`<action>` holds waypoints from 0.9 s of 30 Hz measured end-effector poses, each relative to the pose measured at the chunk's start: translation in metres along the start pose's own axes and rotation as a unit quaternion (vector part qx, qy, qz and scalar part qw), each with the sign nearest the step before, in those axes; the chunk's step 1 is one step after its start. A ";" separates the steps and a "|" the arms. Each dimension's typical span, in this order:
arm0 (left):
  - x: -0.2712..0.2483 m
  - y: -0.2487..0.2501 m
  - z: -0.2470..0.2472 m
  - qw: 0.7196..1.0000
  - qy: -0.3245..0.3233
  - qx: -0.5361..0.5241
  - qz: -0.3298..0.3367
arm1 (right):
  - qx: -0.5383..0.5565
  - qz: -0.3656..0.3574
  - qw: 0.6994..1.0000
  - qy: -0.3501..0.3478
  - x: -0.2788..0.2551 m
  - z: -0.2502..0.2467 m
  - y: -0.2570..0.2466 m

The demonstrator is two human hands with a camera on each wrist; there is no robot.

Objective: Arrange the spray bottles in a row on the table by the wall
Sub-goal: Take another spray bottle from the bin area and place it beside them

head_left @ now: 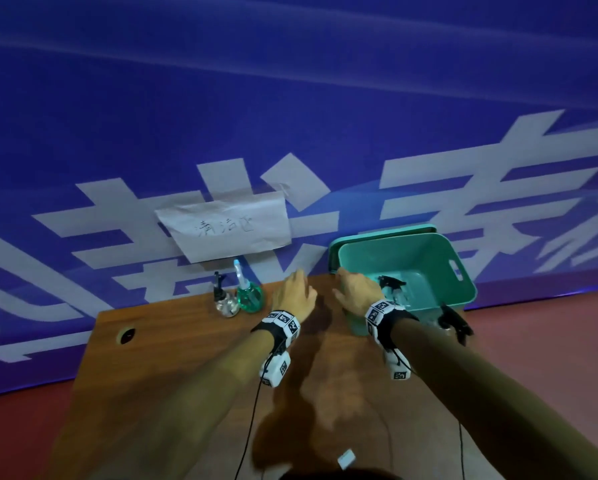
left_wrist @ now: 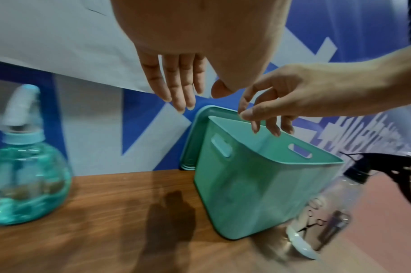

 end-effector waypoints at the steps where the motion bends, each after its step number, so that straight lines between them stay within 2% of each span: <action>1: -0.004 0.019 0.009 1.000 -0.007 -0.006 0.010 | -0.004 0.009 1.000 0.003 -0.009 -0.007 0.017; 10: -0.042 0.172 0.103 0.986 -0.110 0.022 0.121 | -0.050 0.034 0.998 0.028 -0.108 -0.059 0.166; 15: -0.062 0.234 0.148 0.969 -0.163 0.043 0.183 | -0.035 0.046 0.998 0.028 -0.141 -0.069 0.223; 18: -0.074 0.255 0.169 0.964 -0.177 0.048 0.194 | -0.023 0.015 1.000 -0.011 -0.147 -0.065 0.228; 22: -0.079 0.264 0.175 0.969 -0.146 0.055 0.192 | 0.003 -0.025 0.998 -0.061 -0.147 -0.056 0.223; 27: -0.081 0.257 0.170 0.969 -0.119 0.086 0.200 | 0.028 -0.079 0.992 -0.090 -0.147 -0.049 0.215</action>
Point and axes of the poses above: each hand's wrist, its own x-axis towards the middle knuckle, its own z-axis out of the palm, y = z × x, the point moved 8 cm from there along x, towards the middle knuckle, and after that the axes turned 7 degrees about -z, right-handed, at the moved point
